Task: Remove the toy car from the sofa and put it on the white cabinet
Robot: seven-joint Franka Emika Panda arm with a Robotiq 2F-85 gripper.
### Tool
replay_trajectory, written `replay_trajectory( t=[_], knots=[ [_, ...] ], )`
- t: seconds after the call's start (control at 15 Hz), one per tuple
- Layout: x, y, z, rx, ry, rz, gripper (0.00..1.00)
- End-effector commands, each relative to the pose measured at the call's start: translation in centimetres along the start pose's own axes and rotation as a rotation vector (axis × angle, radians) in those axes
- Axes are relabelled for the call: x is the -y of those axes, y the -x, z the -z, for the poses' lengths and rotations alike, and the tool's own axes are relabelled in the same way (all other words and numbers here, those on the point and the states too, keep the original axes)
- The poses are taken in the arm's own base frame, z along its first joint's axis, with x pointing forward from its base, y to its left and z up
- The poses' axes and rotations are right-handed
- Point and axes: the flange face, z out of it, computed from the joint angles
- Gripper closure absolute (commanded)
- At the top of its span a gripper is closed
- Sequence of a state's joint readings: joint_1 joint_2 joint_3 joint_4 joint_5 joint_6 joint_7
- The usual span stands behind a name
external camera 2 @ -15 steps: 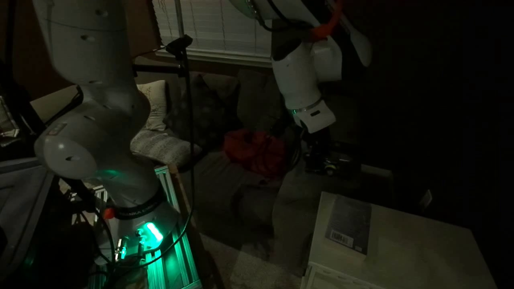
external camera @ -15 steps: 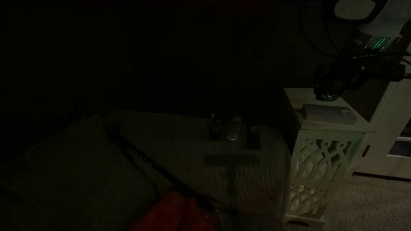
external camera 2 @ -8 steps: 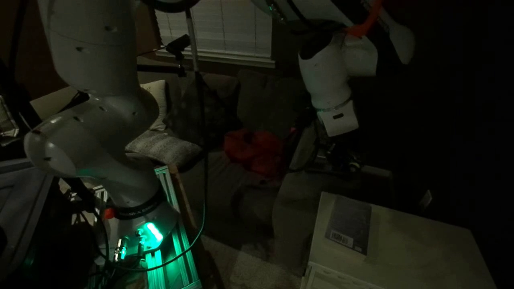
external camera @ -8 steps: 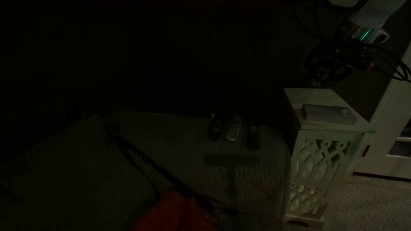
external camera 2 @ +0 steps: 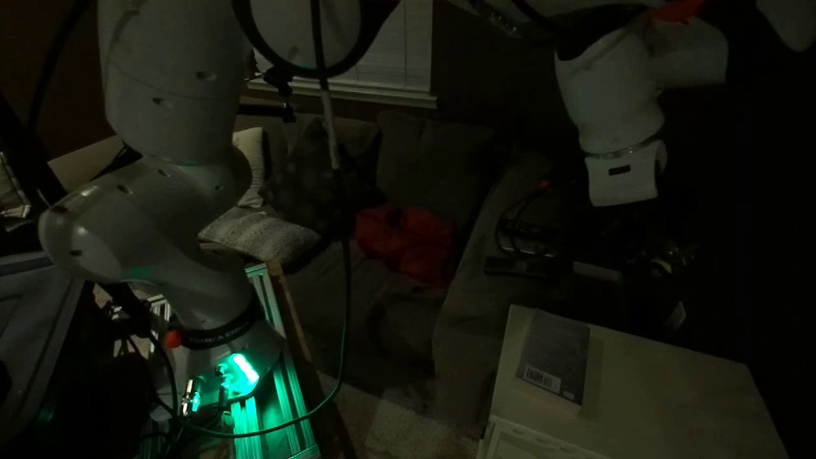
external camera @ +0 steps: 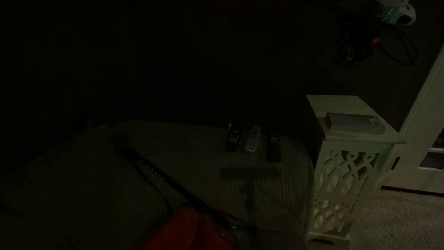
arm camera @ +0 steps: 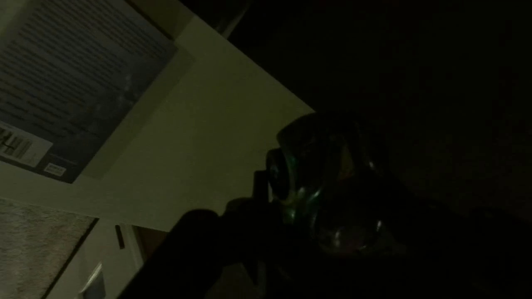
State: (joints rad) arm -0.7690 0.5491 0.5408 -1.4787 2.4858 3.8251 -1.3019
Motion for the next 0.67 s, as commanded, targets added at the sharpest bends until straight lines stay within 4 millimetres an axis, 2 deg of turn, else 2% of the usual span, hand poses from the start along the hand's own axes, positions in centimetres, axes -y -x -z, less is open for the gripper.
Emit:
replay_trajectory(
  t=[0.0,0.2,0.33,0.4,0.53,0.6],
  knots=[
    [1.4,-1.5,-4.0,-0.083,0.054,-0.171,0.60],
    [0.0,-2.1,-8.0,-0.061,0.133,-0.309,0.60],
    [-0.9,-2.1,-9.8,0.020,0.175,-0.377,0.60],
    [-1.2,-1.5,-8.5,-0.036,0.141,-0.294,0.35],
    [-1.9,-1.7,-10.4,-0.012,0.171,-0.338,0.35],
    [-2.0,-1.9,-10.8,-0.009,0.174,-0.348,0.35]
  ],
)
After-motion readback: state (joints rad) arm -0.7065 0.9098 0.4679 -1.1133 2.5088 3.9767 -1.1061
